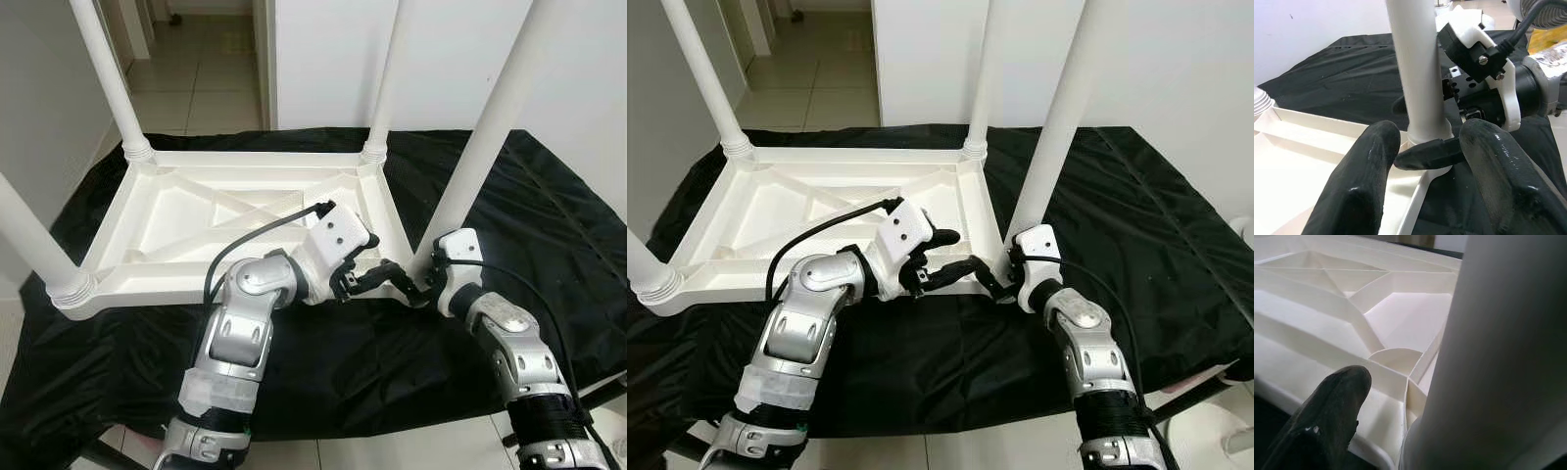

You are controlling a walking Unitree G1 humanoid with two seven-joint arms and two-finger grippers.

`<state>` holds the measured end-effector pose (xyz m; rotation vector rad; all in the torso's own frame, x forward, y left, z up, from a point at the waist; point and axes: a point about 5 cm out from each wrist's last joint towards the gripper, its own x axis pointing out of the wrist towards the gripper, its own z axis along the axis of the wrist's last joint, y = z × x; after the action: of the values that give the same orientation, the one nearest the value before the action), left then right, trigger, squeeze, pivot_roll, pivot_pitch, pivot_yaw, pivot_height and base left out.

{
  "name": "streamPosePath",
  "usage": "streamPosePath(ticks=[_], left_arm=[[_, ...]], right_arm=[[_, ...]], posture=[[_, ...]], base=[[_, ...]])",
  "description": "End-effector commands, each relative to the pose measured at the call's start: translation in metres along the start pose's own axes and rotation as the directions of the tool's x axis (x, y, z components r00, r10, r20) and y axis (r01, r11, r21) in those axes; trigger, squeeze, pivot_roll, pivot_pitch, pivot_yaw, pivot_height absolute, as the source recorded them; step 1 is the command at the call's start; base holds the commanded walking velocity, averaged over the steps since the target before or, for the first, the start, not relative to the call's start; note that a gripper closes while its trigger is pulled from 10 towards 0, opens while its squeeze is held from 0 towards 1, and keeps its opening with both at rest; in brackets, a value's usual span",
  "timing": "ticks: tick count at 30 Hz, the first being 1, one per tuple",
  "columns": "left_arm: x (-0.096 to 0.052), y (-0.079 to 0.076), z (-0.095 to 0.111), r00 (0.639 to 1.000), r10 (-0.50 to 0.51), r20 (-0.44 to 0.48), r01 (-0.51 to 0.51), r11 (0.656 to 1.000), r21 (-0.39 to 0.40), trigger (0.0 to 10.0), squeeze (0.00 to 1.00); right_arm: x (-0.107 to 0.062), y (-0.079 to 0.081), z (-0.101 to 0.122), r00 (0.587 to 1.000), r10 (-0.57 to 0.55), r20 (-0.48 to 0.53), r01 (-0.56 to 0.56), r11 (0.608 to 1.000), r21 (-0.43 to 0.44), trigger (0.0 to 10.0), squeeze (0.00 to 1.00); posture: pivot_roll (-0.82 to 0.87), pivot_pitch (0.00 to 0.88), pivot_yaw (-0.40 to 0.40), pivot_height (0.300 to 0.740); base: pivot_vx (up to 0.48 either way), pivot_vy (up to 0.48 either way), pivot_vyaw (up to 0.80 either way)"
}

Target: Building children table

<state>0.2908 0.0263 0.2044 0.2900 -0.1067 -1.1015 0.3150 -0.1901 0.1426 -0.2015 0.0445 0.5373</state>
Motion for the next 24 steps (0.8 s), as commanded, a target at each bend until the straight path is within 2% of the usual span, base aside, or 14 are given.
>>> streamPosePath(ticks=[1,2,3,4,5,11,12,16,17,24], left_arm=[[0.0008,0.0118,0.0012,0.973,0.23,-0.007,-0.23,0.973,0.013,10.0,0.0],[0.0008,0.0118,0.0012,0.973,0.23,-0.007,-0.23,0.973,0.013,10.0,0.0],[0.0008,0.0115,0.0014,0.973,0.232,-0.006,-0.232,0.973,0.011,10.0,0.0],[0.0008,0.0115,0.0014,0.973,0.232,-0.006,-0.232,0.973,0.011,10.0,0.0],[0.0007,0.0112,0.0016,0.972,0.234,-0.004,-0.234,0.972,0.009,10.0,0.0],[0.0014,0.0109,0.0014,0.971,0.24,-0.003,-0.24,0.971,0.006,10.0,0.0],[0.0017,0.0109,0.0014,0.97,0.241,-0.002,-0.241,0.97,0.005,10.0,0.0],[0.0021,0.0105,0.0017,0.97,0.242,0.0,-0.242,0.97,0.003,10.0,0.0],[0.0021,0.0103,0.0016,0.97,0.241,0.0,-0.241,0.97,0.003,10.0,0.0],[0.0016,0.0095,0.0011,0.971,0.24,0.0,-0.24,0.971,0.0,10.0,0.0]], right_arm=[[0.0075,0.0082,0.005,0.997,0.077,0.024,-0.077,0.997,-0.015,10.0,0.0],[0.0075,0.0082,0.005,0.997,0.077,0.024,-0.077,0.997,-0.015,10.0,0.0],[0.0077,0.008,0.0036,0.994,0.105,0.016,-0.105,0.994,-0.014,3.2,0.0],[0.0077,0.008,0.0036,0.994,0.105,0.016,-0.105,0.994,-0.014,3.2,0.0],[0.0075,0.008,0.0025,0.992,0.125,0.01,-0.125,0.992,-0.018,0.0,0.0],[0.0054,0.0071,-0.0008,0.988,0.152,0.003,-0.152,0.988,0.006,0.0,0.0],[0.0049,0.0063,-0.0019,0.988,0.155,0.001,-0.155,0.988,0.012,0.5,0.0],[0.0037,0.0044,-0.0022,0.989,0.149,0.003,-0.149,0.988,0.042,0.5,0.0],[0.0033,0.0033,-0.0012,0.99,0.139,0.011,-0.139,0.989,0.049,10.0,0.0],[0.0026,0.002,0.0004,0.996,0.078,0.041,-0.08,0.994,0.073,10.0,0.0]], posture=[[-0.02,0.0,-0.01,0.74],[-0.02,0.0,-0.01,0.74],[-0.02,0.0,-0.015,0.74],[-0.02,0.0,-0.015,0.74],[-0.02,0.0,-0.018,0.74],[-0.02,0.0,-0.027,0.74],[-0.02,0.0,-0.027,0.74],[-0.03,0.0,-0.028,0.74],[-0.03,0.0,-0.027,0.74],[-0.03,0.0,-0.03,0.74]], base=[[0.0,0.0,0.0],[0.0,0.0,0.0],[0.0,0.0,0.0],[0.0,0.0,0.0],[0.0,0.0,0.0],[0.0,0.0,0.0],[0.0,0.0,0.0],[0.0,0.0,0.0],[0.0,0.0,0.0],[0.0,0.0,0.0]])
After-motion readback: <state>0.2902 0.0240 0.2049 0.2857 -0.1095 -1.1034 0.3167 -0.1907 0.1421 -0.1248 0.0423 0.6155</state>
